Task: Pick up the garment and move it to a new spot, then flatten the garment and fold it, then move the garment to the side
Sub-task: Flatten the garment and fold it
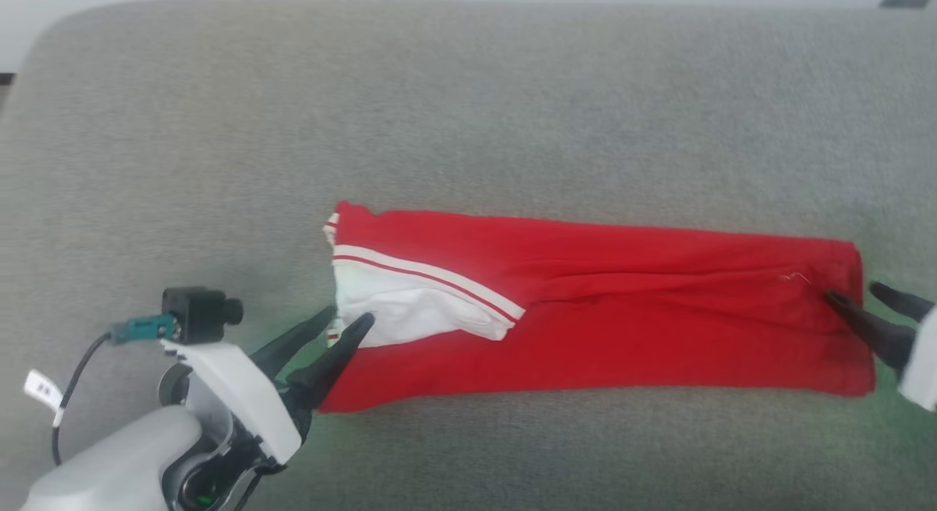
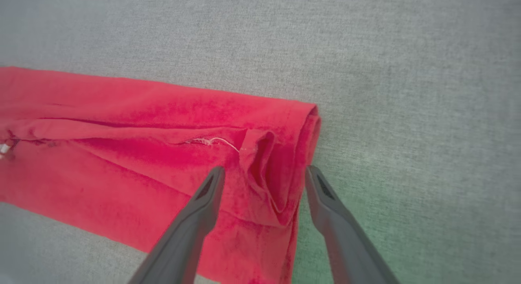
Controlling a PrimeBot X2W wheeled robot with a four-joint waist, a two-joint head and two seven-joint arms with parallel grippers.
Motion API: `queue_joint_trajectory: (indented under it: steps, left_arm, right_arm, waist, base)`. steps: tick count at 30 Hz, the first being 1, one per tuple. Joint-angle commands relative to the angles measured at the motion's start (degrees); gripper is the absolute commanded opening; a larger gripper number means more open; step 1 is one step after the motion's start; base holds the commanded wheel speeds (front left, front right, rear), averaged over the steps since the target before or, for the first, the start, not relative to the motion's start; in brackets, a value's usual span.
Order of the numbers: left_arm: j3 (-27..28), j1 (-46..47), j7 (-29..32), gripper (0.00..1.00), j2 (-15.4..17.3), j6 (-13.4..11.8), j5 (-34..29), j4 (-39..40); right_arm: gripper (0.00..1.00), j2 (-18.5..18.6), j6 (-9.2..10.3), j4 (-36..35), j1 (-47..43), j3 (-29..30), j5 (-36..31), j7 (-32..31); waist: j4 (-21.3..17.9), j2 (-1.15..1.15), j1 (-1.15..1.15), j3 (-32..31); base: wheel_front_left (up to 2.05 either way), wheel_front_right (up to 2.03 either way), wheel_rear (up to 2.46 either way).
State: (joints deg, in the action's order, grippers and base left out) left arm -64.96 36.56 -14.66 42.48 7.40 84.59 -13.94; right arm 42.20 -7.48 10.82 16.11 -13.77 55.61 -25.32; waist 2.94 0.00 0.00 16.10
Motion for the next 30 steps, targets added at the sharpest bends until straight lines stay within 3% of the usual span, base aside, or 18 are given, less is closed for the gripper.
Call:
queue_joint_trajectory:
  steps: [1, 9, 13, 22, 25, 26, 30]
  left_arm:
    - [0.52, -1.32, -0.31, 1.0, -0.01, 0.1, -0.98, -0.35]
    - [13.29, -10.28, -0.54, 1.0, -4.18, 0.1, -7.23, -2.03]
    - [20.52, -13.87, -0.55, 1.0, -7.23, 0.1, -14.29, -3.52]
    - [42.17, -20.99, -0.57, 1.0, -16.63, -1.03, -38.99, -1.94]
    - [47.33, -23.31, -0.56, 1.0, -19.68, -1.57, -49.12, 0.17]
    - [47.33, -23.31, -0.56, 1.0, -19.68, -1.57, -49.12, 0.17]
    - [52.86, -25.6, -0.56, 1.0, -23.86, -1.06, -58.58, 2.96]
  right_arm:
    - [1.0, 0.35, 0.0, -0.34, -0.97, 0.7, 0.6, -0.4]
    - [1.0, 0.6, -0.01, 2.48, -6.61, 7.54, 3.93, -4.75]
    - [1.0, 0.34, 0.0, 4.88, -8.32, 9.58, 5.28, -9.43]
    - [1.0, -3.48, -0.01, 10.16, -5.85, 13.57, 1.25, -15.62]
    - [1.0, -5.62, -0.01, 12.21, -4.52, 13.55, -1.27, -18.08]
    - [1.0, -5.62, -0.01, 12.21, -4.52, 13.55, -1.27, -18.08]
    - [1.0, -8.87, -0.03, 14.3, -3.04, 13.78, -4.32, -21.6]
  waist:
    - [1.31, 0.0, 0.0, -1.23]
    - [5.76, 0.0, 0.0, -3.52]
    - [7.97, 0.0, 0.0, -3.96]
    - [11.0, 0.0, 0.0, -4.32]
    - [11.73, 0.0, 0.0, -4.13]
    - [11.73, 0.0, 0.0, -4.13]
    - [12.46, 0.0, 0.0, -3.61]
  base:
    - [0.0, 0.0, 0.0]
    - [0.0, 0.0, 0.0]
    - [0.0, 0.0, 0.0]
    - [0.0, 0.0, 0.0]
    - [0.0, 0.0, 0.0]
    - [0.0, 0.0, 0.0]
    - [0.0, 0.0, 0.0]
